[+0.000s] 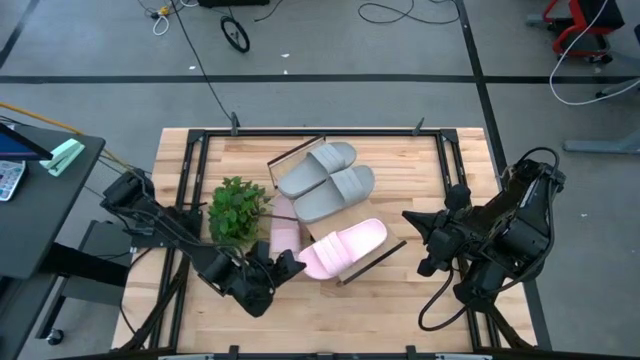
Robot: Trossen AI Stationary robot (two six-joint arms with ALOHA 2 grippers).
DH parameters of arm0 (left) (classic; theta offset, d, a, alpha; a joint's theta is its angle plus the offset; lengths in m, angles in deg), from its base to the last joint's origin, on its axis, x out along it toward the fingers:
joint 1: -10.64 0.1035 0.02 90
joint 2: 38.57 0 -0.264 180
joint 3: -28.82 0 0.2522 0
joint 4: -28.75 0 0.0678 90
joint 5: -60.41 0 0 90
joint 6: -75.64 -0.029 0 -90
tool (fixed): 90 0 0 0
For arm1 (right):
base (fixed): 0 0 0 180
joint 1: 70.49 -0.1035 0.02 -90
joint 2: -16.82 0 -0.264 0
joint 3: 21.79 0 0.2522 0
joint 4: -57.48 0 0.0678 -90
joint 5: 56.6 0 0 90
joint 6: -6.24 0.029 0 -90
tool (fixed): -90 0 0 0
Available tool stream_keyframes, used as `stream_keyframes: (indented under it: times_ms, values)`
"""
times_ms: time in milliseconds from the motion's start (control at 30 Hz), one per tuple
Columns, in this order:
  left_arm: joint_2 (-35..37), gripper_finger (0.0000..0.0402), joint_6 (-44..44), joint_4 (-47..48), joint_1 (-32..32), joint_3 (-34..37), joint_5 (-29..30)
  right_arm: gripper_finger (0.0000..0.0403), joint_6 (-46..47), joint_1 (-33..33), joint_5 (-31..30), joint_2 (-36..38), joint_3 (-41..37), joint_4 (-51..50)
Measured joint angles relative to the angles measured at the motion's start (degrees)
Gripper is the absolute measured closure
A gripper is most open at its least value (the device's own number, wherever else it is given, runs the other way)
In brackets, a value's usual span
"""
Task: Pick and place slides into the shelf
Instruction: Put the top pink slide on the shelf
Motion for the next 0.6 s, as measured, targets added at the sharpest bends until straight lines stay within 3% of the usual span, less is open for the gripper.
stream_keyframes:
  times_ms: [333, 600]
  values:
    - [-3.19, 0.0207, 1.43, -3.0, 1.01, 0.0, 5.87, 0.0402, 0.0, 0.0, -0.01, 0.0, 0.0, 0.43]
    - [-3.94, 0.0289, 1.49, -4.47, 1.13, 0.0, 5.88, 0.0402, -0.04, 0.04, -0.04, 0.0, 0.0, 0.61]
